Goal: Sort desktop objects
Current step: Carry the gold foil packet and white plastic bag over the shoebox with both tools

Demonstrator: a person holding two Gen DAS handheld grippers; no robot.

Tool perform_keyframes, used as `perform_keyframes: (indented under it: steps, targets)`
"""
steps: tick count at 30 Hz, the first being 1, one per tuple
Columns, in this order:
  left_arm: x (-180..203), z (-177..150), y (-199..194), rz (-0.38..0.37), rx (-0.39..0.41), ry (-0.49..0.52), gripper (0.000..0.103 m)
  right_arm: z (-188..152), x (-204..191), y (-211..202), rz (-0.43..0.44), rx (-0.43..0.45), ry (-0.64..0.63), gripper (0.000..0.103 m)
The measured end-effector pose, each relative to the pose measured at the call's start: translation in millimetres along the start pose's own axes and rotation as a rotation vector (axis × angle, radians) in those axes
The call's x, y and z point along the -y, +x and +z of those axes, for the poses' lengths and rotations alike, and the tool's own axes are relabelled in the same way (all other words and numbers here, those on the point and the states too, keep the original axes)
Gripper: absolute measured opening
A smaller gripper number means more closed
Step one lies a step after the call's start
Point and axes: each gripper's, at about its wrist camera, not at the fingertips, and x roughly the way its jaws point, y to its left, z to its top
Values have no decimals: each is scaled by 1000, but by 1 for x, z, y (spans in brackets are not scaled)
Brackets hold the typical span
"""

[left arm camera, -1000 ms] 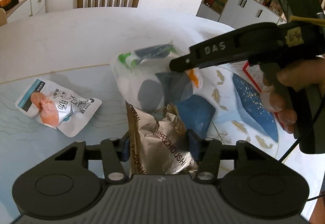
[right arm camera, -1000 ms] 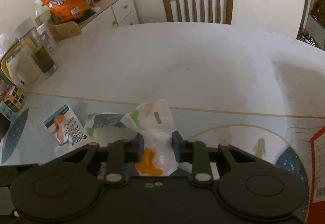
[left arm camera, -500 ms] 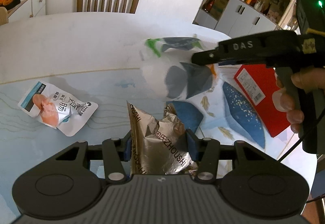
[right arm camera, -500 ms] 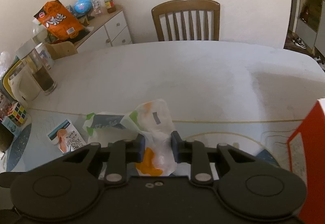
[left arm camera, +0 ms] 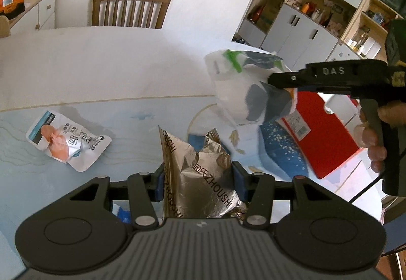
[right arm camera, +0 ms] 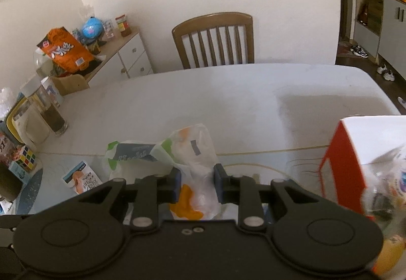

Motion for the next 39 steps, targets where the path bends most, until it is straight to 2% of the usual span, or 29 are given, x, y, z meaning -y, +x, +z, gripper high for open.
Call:
perform_keyframes:
  steps: [11, 15, 25, 39]
  targets:
    - [31, 8, -12, -38, 25, 32, 47, -5, 34, -50, -31, 47, 51, 25]
    - [39, 8, -8, -41, 11, 43, 42, -9, 46, -63, -49, 59, 64, 25]
    - [66, 21, -9, -75, 38, 68, 42, -19, 75, -95, -91, 92, 104, 25]
    - [135, 46, 15, -143, 62, 136, 42, -25, 131, -138, -152, 133, 141, 25]
